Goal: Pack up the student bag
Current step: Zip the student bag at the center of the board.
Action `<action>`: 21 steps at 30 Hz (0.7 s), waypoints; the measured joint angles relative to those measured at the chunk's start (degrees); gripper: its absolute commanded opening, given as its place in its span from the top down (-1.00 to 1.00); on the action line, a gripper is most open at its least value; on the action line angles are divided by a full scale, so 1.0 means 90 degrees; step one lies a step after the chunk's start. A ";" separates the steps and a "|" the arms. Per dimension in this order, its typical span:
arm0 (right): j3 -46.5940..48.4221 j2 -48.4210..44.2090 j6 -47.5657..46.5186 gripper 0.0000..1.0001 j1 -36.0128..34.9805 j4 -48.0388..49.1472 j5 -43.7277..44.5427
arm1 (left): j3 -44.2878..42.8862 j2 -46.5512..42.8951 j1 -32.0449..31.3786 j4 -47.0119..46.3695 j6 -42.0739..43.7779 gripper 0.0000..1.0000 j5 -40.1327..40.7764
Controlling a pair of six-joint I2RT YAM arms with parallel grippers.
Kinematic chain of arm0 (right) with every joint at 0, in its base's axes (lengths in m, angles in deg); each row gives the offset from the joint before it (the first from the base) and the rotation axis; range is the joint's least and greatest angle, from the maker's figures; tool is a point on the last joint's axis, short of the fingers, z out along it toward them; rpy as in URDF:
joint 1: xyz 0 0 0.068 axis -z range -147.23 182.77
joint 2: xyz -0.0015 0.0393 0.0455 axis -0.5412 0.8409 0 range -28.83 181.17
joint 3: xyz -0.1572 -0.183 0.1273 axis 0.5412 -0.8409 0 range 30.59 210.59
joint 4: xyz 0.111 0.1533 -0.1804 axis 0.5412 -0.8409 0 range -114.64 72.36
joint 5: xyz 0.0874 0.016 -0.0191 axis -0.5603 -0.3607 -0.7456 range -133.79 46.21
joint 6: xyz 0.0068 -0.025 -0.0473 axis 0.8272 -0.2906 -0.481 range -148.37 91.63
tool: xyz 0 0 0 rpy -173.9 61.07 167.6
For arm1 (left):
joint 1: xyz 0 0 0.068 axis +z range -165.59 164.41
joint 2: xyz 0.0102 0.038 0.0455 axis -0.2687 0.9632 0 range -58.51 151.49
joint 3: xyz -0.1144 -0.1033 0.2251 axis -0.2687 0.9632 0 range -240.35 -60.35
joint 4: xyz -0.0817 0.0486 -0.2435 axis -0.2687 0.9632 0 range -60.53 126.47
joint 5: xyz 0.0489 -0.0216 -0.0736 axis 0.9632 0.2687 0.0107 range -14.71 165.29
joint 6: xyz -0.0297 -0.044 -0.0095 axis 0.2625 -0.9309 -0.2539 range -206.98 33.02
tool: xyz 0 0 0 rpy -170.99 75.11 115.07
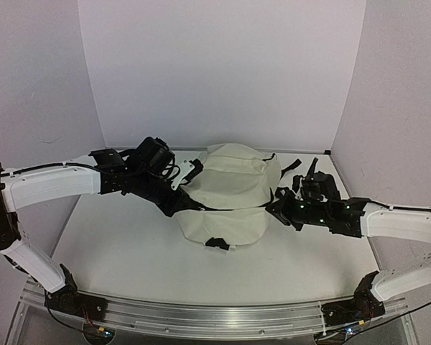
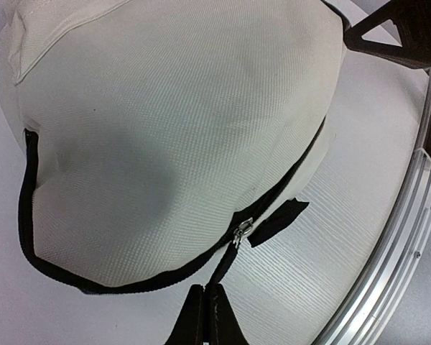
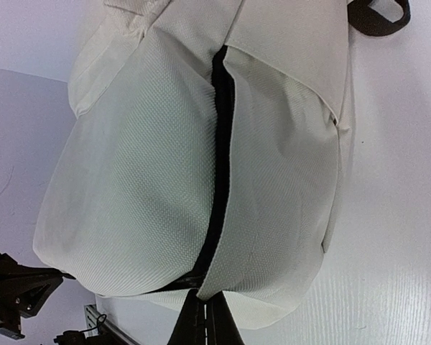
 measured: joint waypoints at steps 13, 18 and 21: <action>0.0206 0.0168 -0.1003 1.00 0.0942 -0.0206 -0.0163 | 0.0155 0.0000 0.0041 -0.0393 -0.0080 0.99 -0.0061; 0.0270 0.0180 -0.1268 1.00 0.1202 -0.0236 -0.0313 | 0.0155 0.0090 0.0119 -0.0612 -0.0129 1.00 -0.0041; 0.0272 0.0175 -0.1443 1.00 0.1423 -0.0374 -0.0328 | 0.0155 0.0199 0.0287 -0.0641 -0.0175 0.99 -0.0044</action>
